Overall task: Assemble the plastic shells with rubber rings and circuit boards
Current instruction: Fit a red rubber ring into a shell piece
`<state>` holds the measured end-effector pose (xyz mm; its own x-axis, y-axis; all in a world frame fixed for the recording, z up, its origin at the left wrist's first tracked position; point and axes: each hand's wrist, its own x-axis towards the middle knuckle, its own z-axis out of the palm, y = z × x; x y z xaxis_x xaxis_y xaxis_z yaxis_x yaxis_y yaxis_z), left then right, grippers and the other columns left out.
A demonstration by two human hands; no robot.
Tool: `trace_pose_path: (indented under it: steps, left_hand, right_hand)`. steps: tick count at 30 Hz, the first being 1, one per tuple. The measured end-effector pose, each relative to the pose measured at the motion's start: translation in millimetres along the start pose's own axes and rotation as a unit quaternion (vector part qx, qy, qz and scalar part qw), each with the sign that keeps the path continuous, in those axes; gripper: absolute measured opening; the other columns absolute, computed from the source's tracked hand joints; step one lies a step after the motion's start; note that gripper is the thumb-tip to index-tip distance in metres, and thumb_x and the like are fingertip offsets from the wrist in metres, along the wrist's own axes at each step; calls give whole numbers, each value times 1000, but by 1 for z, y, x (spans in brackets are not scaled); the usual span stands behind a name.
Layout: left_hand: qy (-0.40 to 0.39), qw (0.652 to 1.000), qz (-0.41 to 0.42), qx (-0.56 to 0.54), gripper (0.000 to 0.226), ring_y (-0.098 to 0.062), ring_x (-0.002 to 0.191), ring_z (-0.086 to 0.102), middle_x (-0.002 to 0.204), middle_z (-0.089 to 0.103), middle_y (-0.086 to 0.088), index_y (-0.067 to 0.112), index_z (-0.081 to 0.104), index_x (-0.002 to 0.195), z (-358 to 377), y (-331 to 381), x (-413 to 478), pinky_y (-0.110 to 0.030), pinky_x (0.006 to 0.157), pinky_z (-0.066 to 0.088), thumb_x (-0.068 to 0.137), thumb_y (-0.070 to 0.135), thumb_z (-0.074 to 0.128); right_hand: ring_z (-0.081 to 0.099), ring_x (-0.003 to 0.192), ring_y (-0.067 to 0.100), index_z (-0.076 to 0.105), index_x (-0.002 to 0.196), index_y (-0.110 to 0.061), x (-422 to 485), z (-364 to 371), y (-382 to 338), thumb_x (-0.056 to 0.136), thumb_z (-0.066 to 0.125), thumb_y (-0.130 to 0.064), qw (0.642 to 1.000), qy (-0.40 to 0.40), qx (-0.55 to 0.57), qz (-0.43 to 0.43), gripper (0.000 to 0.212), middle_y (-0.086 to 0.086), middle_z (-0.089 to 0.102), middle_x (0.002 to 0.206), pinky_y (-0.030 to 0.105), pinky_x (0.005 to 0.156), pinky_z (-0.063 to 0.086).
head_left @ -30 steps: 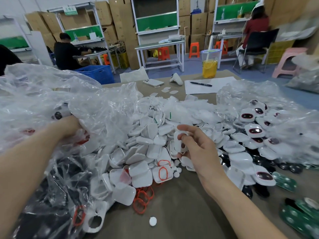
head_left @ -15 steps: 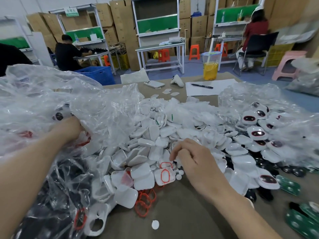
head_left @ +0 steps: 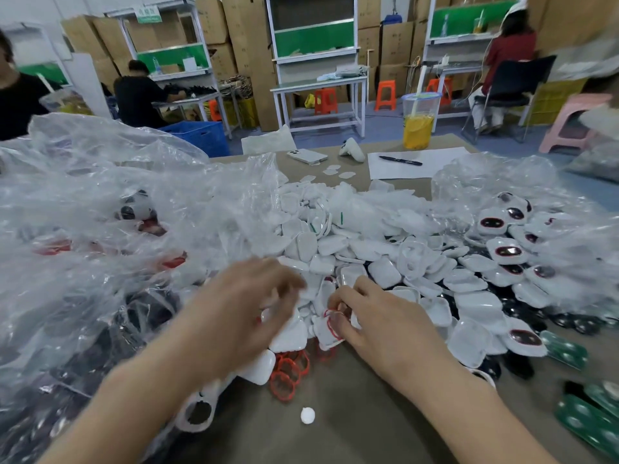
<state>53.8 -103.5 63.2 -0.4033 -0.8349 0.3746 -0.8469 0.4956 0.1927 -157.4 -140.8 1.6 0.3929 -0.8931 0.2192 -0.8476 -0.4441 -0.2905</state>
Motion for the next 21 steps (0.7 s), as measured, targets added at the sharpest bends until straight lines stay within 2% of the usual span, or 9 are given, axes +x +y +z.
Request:
trace_pose_path:
  steps: [2, 4, 9, 13, 16, 21]
  left_hand:
    - [-62, 994, 71, 47, 23, 0, 93, 53, 96, 58, 20, 36, 64, 110, 19, 13, -24, -21, 87, 41, 99, 50, 48]
    - [-87, 987, 85, 109, 32, -7, 94, 57, 102, 59, 16, 37, 65, 114, 32, 13, -39, -26, 89, 39, 98, 58, 47]
    - [-21, 977, 126, 169, 36, -15, 87, 58, 94, 60, 10, 31, 70, 109, 48, -4, -40, -32, 88, 44, 101, 54, 44]
    - [24, 970, 122, 207, 24, -21, 77, 56, 83, 55, 5, 25, 68, 100, 55, -7, -27, -38, 75, 48, 105, 30, 46]
    - [43, 971, 130, 197, 21, -21, 75, 55, 83, 54, 5, 23, 68, 104, 57, -8, -24, -36, 72, 46, 105, 26, 47]
    - [89, 987, 94, 91, 31, -19, 73, 63, 84, 62, 6, 19, 73, 110, 58, 11, -11, -33, 74, 51, 104, 27, 44]
  right_hand:
    - [59, 91, 14, 48, 115, -39, 0, 0, 1, 101, 38, -53, 1000, 2, 1, -2, 22, -13, 35, 98, 32, 63, 38]
    - [59, 92, 12, 51, 112, -39, 0, 0, 2, 101, 40, -53, 1000, 6, 11, -2, 21, -12, 41, 103, 31, 65, 41]
    - [58, 97, 10, 58, 117, -41, 1, 0, 5, 101, 38, -54, 1000, 7, 12, 11, 29, -14, 49, 111, 29, 67, 37]
    - [57, 99, 7, 61, 116, -42, -2, -2, 9, 101, 36, -55, 1000, -3, 20, 9, 31, -15, 49, 104, 28, 70, 39]
    - [57, 97, 7, 62, 115, -42, -3, -5, 12, 100, 37, -56, 999, -11, 37, -2, 32, -16, 51, 102, 27, 70, 38]
    - [55, 97, 3, 66, 111, -42, -1, -10, 20, 94, 39, -58, 996, -34, 81, -13, 36, -18, 56, 98, 26, 77, 42]
